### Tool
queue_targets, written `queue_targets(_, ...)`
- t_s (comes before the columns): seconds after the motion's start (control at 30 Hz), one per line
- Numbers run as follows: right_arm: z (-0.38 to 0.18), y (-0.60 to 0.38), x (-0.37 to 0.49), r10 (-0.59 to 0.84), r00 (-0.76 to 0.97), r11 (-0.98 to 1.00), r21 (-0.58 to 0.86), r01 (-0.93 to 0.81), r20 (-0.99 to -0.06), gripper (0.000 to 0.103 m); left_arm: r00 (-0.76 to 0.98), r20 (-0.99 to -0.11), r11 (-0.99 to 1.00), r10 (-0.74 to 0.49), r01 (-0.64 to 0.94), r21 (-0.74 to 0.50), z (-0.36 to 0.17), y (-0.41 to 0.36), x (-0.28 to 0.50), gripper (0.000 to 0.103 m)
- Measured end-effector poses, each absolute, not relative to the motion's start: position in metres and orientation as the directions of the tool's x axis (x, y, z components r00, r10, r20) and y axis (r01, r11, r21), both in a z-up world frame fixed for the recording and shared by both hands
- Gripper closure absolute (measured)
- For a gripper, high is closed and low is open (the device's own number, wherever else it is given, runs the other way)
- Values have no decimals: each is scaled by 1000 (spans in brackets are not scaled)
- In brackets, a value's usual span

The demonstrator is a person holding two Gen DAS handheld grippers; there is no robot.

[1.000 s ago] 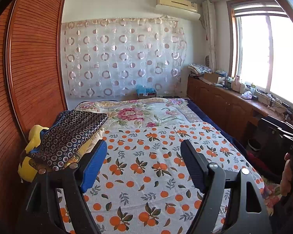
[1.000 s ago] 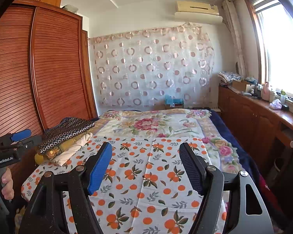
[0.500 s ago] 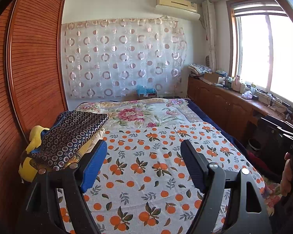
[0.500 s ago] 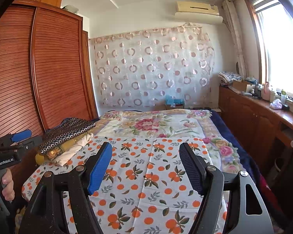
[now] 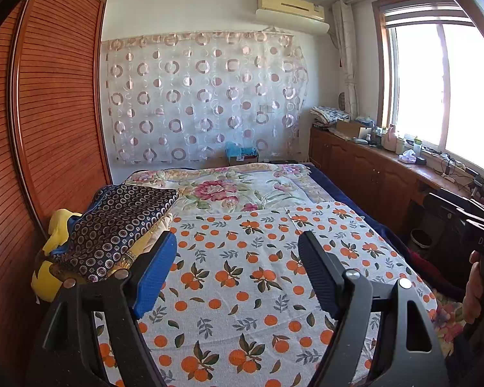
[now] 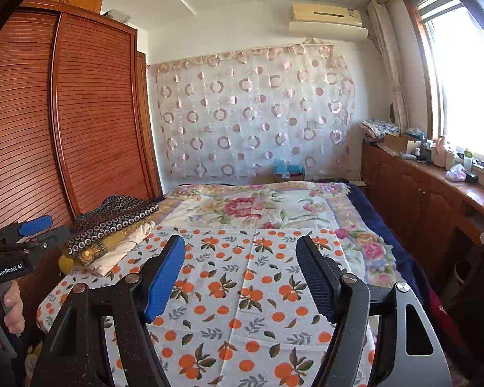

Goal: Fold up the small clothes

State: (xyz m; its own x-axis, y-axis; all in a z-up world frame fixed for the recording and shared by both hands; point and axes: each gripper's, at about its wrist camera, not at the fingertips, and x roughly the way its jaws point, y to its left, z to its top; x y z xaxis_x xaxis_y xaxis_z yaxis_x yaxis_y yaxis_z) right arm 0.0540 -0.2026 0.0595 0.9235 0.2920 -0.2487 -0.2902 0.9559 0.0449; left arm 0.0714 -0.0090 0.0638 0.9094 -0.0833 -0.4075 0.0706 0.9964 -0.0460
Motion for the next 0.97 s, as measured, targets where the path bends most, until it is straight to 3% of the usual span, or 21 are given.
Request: queue_targets(0.97, 58, -206, 58, 295, 923, 955, 44, -293, -247, 30, 910, -406, 996, -84, 72, -44, 62, -9, 71, 25)
